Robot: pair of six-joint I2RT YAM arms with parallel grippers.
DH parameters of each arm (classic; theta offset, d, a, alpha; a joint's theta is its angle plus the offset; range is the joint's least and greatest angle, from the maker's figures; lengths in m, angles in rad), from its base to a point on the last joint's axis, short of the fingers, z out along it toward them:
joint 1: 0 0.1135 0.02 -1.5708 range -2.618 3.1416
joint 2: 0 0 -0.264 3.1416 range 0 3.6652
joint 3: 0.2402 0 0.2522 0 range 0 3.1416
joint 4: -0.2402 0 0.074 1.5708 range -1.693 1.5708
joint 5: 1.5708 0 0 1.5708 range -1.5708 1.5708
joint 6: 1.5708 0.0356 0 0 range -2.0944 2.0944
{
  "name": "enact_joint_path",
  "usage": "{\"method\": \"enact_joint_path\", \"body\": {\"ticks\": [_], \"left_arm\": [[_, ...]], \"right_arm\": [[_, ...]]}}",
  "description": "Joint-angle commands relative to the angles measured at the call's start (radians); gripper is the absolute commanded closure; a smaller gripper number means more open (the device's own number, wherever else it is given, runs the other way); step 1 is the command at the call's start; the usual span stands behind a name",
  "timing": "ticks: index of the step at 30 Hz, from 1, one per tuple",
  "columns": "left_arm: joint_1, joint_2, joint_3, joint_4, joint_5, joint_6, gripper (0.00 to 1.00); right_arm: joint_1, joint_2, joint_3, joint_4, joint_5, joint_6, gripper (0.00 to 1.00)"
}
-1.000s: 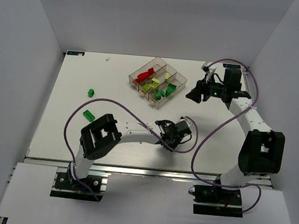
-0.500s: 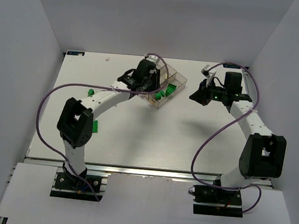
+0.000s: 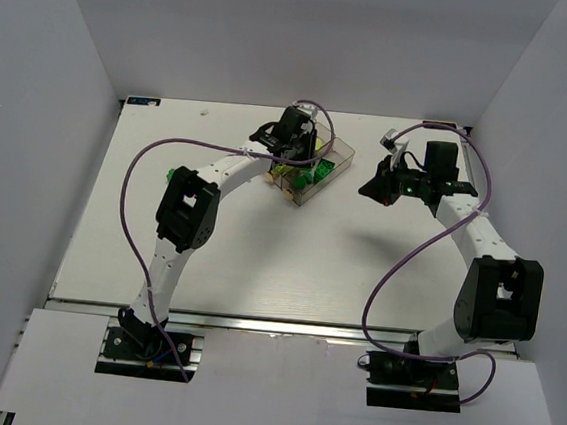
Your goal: Sort the legos into containers by color
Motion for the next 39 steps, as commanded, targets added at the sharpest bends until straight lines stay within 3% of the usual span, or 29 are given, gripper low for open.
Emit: {"method": "enact_joint_path", "body": {"ticks": [1, 8, 12, 17, 21, 24, 27, 29, 33, 34, 35, 39], "left_arm": [[0.002, -0.029, 0.054, -0.012, 0.016, -0.010, 0.73], [0.002, -0.043, 0.017, -0.012, 0.016, -0.016, 0.38], [0.002, -0.072, 0.014, -0.002, 0.012, -0.011, 0.27], [0.002, -0.125, -0.004, -0.012, -0.007, -0.010, 0.26], [0.014, -0.274, -0.151, 0.043, -0.034, -0.063, 0.42], [0.051, -0.454, -0.361, 0.086, -0.048, -0.154, 0.84], [0.093, -0.619, -0.617, 0.125, -0.080, -0.212, 0.87], [0.131, -0.769, -0.763, 0.105, -0.135, -0.272, 0.65], [0.215, -0.943, -0.905, -0.077, -0.214, -0.362, 0.34], [0.255, -0.990, -0.925, -0.105, -0.240, -0.373, 0.27], [0.275, -1.009, -0.941, -0.158, -0.260, -0.382, 0.13], [0.373, -1.017, -0.983, -0.261, -0.304, -0.395, 0.02]], "right_arm": [[-0.005, -0.007, 0.003, -0.003, -0.025, -0.015, 0.90], [-0.005, 0.012, 0.012, 0.000, -0.031, -0.012, 0.69], [-0.005, 0.019, 0.012, 0.003, -0.030, -0.009, 0.62], [-0.005, 0.019, 0.018, -0.003, -0.031, -0.017, 0.60], [-0.005, 0.022, 0.032, -0.029, -0.045, -0.032, 0.57], [0.000, 0.057, 0.076, -0.116, -0.103, -0.057, 0.47], [0.030, 0.092, 0.115, -0.187, -0.099, -0.087, 0.51], [0.052, 0.095, 0.127, -0.223, -0.076, -0.121, 0.54], [0.141, 0.089, 0.126, -0.255, -0.030, -0.165, 0.54], [0.155, 0.088, 0.123, -0.260, -0.021, -0.170, 0.52], [0.182, 0.089, 0.123, -0.261, -0.010, -0.170, 0.49], [0.218, 0.103, 0.137, -0.264, 0.030, -0.152, 0.22]]}}
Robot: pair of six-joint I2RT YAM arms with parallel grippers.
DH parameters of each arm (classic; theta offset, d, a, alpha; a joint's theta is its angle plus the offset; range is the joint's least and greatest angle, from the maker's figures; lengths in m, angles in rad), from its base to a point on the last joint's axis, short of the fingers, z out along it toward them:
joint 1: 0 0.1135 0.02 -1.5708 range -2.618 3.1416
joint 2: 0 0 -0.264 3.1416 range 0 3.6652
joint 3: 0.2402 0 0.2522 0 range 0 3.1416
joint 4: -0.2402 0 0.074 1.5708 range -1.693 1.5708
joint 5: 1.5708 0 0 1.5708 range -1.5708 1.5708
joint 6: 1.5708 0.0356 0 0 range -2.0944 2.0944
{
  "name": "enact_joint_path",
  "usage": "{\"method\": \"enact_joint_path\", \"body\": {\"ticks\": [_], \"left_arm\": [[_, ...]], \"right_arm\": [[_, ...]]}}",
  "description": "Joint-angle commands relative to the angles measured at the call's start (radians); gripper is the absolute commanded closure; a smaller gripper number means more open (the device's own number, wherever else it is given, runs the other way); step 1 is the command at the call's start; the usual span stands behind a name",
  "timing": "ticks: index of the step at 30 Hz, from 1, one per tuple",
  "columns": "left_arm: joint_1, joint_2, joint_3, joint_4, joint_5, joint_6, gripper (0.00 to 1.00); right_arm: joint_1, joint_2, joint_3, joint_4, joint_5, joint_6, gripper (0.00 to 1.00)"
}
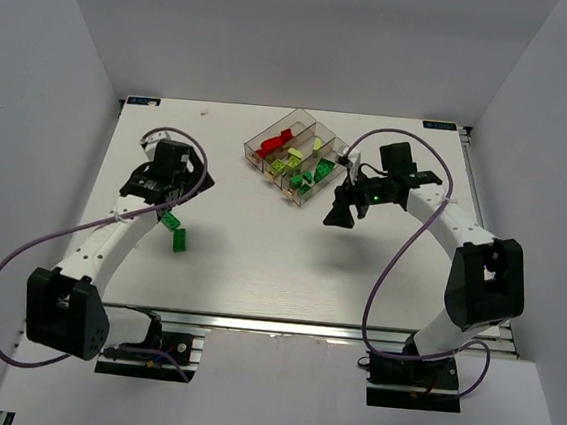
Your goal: Sort the legos into containers by color
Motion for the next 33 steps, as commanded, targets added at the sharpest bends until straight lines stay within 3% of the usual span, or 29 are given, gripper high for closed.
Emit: {"method": "enact_joint_path", "body": {"ticks": [1, 6, 19, 25, 33], "left_arm": [[0.062, 0.020, -0.019, -0.154, -0.075, -0.043, 0.02], [0.137, 0.160, -0.010, -0.188, -0.076, -0.030, 0.02], [0.212, 0.330, 0.002, -0.100, -0.060, 0.011, 0.10], [0.242, 0.371, -0.008, -0.048, -0.034, 0.039, 0.16], [0.243, 0.457, 0.024, -0.018, -0.003, 0.065, 0.29]], "right_arm": [[0.013, 0.007, 0.056, -0.028, 0.037, -0.010, 0.11], [0.013, 0.015, 0.071, -0.019, 0.072, 0.001, 0.11], [0.014, -0.045, 0.002, 0.054, 0.079, -0.013, 0.12], [0.013, -0.024, 0.019, 0.032, 0.057, -0.013, 0.23], [0.011, -0.024, 0.020, 0.029, 0.050, -0.010, 0.24]]}}
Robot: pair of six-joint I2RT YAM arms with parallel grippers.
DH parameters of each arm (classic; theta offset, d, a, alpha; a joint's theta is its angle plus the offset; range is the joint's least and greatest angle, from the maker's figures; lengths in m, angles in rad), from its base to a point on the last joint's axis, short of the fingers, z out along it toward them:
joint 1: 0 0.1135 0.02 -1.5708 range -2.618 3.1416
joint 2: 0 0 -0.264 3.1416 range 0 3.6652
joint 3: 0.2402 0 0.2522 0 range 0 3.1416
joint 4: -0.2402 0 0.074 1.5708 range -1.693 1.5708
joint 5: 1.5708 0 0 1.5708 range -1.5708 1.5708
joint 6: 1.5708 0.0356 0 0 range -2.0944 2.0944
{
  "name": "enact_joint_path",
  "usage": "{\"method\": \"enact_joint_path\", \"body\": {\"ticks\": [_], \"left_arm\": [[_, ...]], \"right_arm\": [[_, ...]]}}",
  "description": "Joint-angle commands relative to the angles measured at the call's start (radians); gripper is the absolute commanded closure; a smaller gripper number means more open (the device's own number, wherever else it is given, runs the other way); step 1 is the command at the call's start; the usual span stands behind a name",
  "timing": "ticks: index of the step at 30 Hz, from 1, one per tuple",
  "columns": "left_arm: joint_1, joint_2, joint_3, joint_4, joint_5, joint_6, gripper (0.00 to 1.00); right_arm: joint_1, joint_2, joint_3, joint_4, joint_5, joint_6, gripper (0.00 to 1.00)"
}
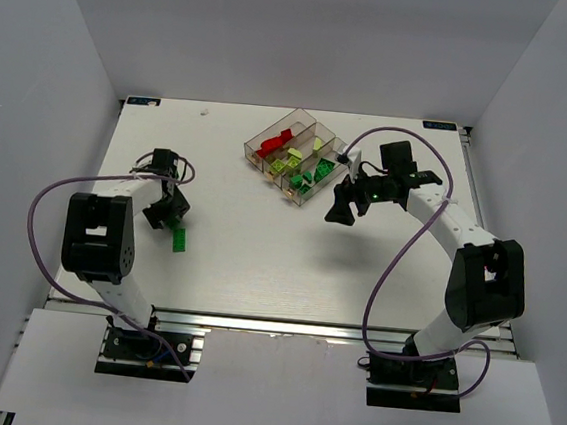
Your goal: Sort the legos into containers by color
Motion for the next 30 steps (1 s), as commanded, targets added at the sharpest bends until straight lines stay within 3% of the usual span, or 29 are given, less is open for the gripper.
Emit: {"method": "enact_joint_path", "body": {"ticks": [1, 4, 8, 15, 18, 19, 21, 24, 30], "left_arm": [[0.003, 0.016, 0.037, 0.029, 0.022, 0.019, 0.31], [0.003, 0.023, 0.036, 0.032, 0.020, 0.018, 0.39], [0.003, 0.023, 0.028, 0.024, 0.008, 0.018, 0.63], [0.003, -0.059, 0.036, 0.026, 0.049, 0.030, 0.83], [0.003, -0.128, 0.060, 0.079, 0.182, 0.055, 0.90], [0.003, -0.147, 0.062, 0.133, 0.271, 0.059, 0.92], [-0.007, -0.194, 0.065, 0.185, 0.360, 0.061, 0.94], [-0.052, -0.227, 0.071, 0.291, 0.471, 0.042, 0.95], [-0.208, -0.176, 0.138, 0.471, 0.552, 0.018, 0.94]], "right_arm": [[-0.005, -0.020, 0.016, 0.005, -0.029, -0.006, 0.24], [-0.005, -0.022, 0.013, 0.005, -0.031, -0.003, 0.24], [-0.007, -0.023, 0.012, 0.005, -0.031, -0.003, 0.24], [-0.010, -0.028, 0.010, 0.010, -0.023, -0.009, 0.24], [-0.014, -0.027, 0.019, 0.013, -0.025, -0.008, 0.39], [-0.019, -0.025, 0.025, 0.014, -0.026, -0.005, 0.52], [-0.025, -0.022, 0.038, 0.020, -0.032, 0.009, 0.69], [-0.039, -0.022, 0.041, 0.036, -0.032, 0.032, 0.86], [-0.054, -0.030, 0.033, 0.043, -0.022, 0.049, 0.91]]}}
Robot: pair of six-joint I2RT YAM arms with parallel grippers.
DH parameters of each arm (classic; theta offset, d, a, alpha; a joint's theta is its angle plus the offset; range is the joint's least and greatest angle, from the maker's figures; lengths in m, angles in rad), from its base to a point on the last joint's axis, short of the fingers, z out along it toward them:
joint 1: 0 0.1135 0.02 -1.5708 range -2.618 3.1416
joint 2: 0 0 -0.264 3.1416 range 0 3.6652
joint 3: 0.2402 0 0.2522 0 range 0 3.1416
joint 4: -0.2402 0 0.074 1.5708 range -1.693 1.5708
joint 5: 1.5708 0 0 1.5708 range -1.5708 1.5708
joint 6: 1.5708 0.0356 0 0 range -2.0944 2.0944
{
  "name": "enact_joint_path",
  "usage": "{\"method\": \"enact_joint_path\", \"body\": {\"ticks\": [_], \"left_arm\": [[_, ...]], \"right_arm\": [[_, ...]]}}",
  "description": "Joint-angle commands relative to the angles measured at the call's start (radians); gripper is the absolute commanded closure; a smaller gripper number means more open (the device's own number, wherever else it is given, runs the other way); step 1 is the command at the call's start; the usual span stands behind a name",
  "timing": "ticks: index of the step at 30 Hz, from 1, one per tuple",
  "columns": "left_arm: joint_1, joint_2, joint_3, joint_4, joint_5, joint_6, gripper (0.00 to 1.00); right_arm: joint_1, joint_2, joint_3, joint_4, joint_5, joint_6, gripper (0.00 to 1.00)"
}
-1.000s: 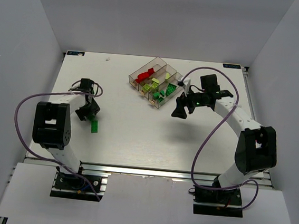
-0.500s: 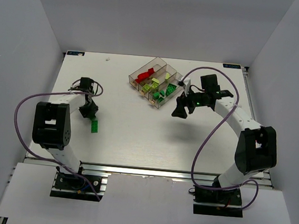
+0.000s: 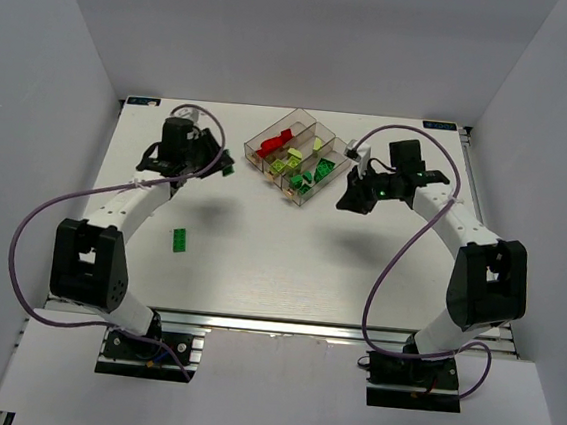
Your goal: Sort the legos into containers by color
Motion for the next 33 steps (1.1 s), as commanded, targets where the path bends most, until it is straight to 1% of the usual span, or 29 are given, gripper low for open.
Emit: {"method": "enact_joint_path", "body": {"ticks": [1, 2, 3, 6, 7, 9, 10, 11, 13, 14, 15, 17, 18, 22, 23, 25, 29, 31, 32, 33], "left_arm": [[-0.094, 0.031, 0.084, 0.155, 0.103, -0.012, 0.93], [-0.114, 0.051, 0.103, 0.170, 0.112, -0.009, 0.93], [-0.149, 0.071, 0.120, 0.186, 0.121, -0.005, 0.93], [-0.206, 0.167, 0.210, 0.218, 0.135, 0.006, 0.92], [-0.217, 0.224, 0.236, 0.218, 0.140, 0.015, 0.92], [-0.248, 0.286, 0.322, 0.253, 0.164, 0.032, 0.91], [-0.257, 0.344, 0.354, 0.249, 0.166, 0.055, 0.91], [-0.275, 0.373, 0.415, 0.247, 0.166, 0.067, 0.90], [-0.292, 0.425, 0.477, 0.233, 0.168, 0.095, 0.88], [-0.303, 0.479, 0.508, 0.232, 0.165, 0.101, 0.85], [-0.308, 0.505, 0.572, 0.186, 0.160, 0.107, 0.84], [-0.320, 0.574, 0.627, 0.164, 0.155, 0.112, 0.81], [-0.325, 0.592, 0.669, 0.145, 0.152, 0.113, 0.76], [-0.349, 0.668, 0.749, 0.082, 0.115, 0.135, 0.73], [-0.358, 0.677, 0.755, 0.077, 0.106, 0.138, 0.71], [-0.368, 0.694, 0.764, 0.055, 0.080, 0.149, 0.64], [-0.374, 0.714, 0.766, 0.022, 0.053, 0.155, 0.57], [-0.377, 0.718, 0.766, 0.005, 0.042, 0.155, 0.51], [-0.375, 0.718, 0.766, 0.000, 0.042, 0.155, 0.45], [-0.375, 0.718, 0.766, -0.006, 0.037, 0.155, 0.42]], "right_arm": [[-0.012, -0.033, 0.029, 0.031, -0.013, 0.013, 0.91], [-0.014, -0.037, 0.027, 0.033, -0.011, 0.015, 0.91], [-0.016, -0.039, 0.024, 0.036, -0.011, 0.016, 0.94], [-0.026, -0.043, 0.021, 0.037, -0.010, 0.018, 0.94], [-0.029, -0.043, 0.018, 0.039, -0.010, 0.021, 0.94], [-0.037, -0.046, 0.018, 0.040, -0.011, 0.024, 0.94], [-0.039, -0.046, 0.018, 0.040, -0.014, 0.026, 0.94], [-0.042, -0.048, 0.017, 0.040, -0.014, 0.027, 0.93], [-0.048, -0.050, 0.015, 0.040, -0.018, 0.029, 0.93], [-0.049, -0.051, 0.012, 0.042, -0.019, 0.030, 0.93], [-0.054, -0.051, 0.011, 0.042, -0.019, 0.032, 0.92], [-0.057, -0.053, 0.006, 0.042, -0.022, 0.032, 0.92], [-0.062, -0.051, 0.004, 0.042, -0.022, 0.032, 0.92], [-0.068, -0.051, 0.000, 0.042, -0.030, 0.032, 0.91], [-0.069, -0.050, 0.000, 0.042, -0.030, 0.032, 0.90], [-0.074, -0.046, -0.002, 0.042, -0.031, 0.032, 0.90], [-0.080, -0.039, 0.003, 0.042, -0.041, 0.033, 0.89], [-0.080, -0.036, 0.004, 0.040, -0.042, 0.033, 0.88], [-0.082, -0.034, 0.006, 0.040, -0.044, 0.033, 0.87], [-0.082, -0.033, 0.004, 0.039, -0.044, 0.033, 0.87]]}}
